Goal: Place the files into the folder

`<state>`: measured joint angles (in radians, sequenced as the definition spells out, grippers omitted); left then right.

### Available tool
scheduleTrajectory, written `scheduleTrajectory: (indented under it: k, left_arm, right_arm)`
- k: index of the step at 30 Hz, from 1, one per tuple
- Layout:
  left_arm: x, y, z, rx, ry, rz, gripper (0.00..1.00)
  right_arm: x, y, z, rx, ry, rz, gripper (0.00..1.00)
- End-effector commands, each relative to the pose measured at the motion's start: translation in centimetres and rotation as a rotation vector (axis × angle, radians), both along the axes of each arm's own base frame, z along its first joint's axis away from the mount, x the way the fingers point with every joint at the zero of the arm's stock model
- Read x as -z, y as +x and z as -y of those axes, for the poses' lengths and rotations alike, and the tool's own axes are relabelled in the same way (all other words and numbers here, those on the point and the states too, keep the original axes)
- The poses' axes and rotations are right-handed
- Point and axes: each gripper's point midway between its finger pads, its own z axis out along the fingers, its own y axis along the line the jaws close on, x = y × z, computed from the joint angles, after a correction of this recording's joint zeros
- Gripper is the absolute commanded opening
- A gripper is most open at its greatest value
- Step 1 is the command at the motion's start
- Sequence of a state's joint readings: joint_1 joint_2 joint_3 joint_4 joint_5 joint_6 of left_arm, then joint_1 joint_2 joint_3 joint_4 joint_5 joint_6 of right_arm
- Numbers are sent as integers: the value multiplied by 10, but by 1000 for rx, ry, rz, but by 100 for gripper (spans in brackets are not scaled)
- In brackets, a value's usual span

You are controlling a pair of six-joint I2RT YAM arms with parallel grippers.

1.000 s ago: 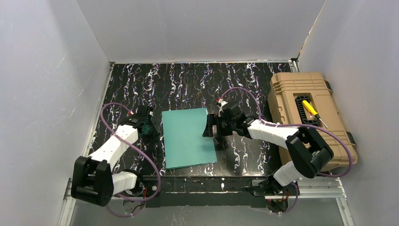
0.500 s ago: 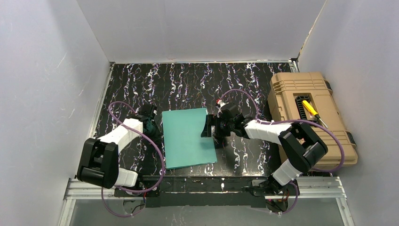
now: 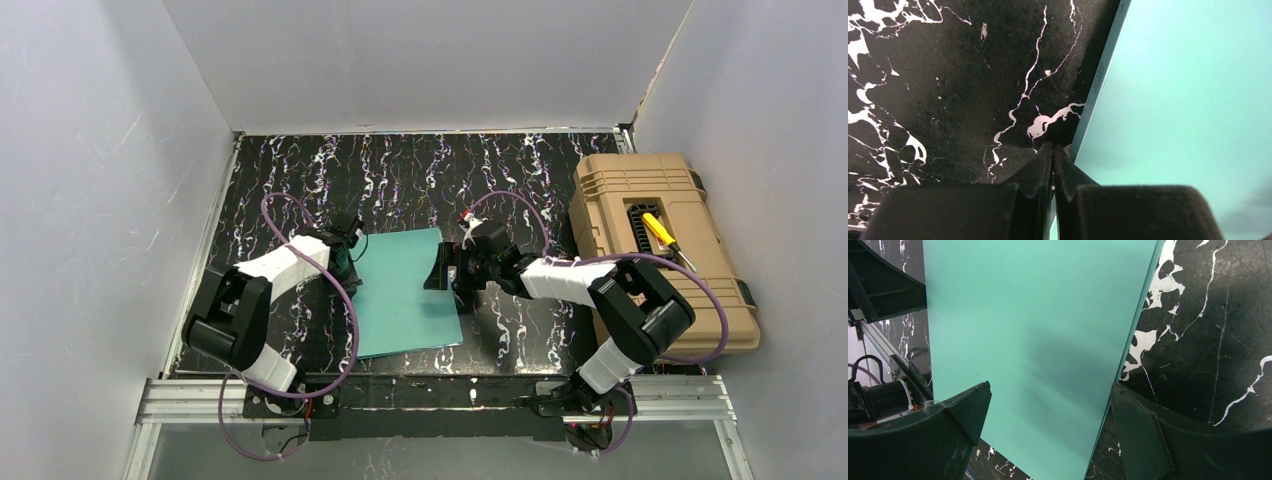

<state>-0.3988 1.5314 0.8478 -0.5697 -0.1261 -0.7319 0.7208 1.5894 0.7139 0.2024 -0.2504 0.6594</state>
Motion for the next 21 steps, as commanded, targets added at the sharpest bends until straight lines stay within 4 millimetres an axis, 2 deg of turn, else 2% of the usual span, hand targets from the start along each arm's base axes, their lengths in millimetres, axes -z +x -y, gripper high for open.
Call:
scheduleTrajectory:
  k: [1, 6, 12, 21]
  left_arm:
    - [1, 5, 18, 45, 29, 13, 0]
    - [8, 3, 30, 82, 60, 3, 0]
    - [13, -2, 27, 90, 85, -11, 0]
    - [-6, -2, 23, 113, 81, 37, 0]
  right_arm:
    - [30, -25, 15, -5, -69, -93, 99]
    - [36, -29, 19, 1, -80, -107, 99]
    - [35, -28, 24, 13, -110, -99, 99]
    - [17, -15, 36, 37, -190, -19, 99]
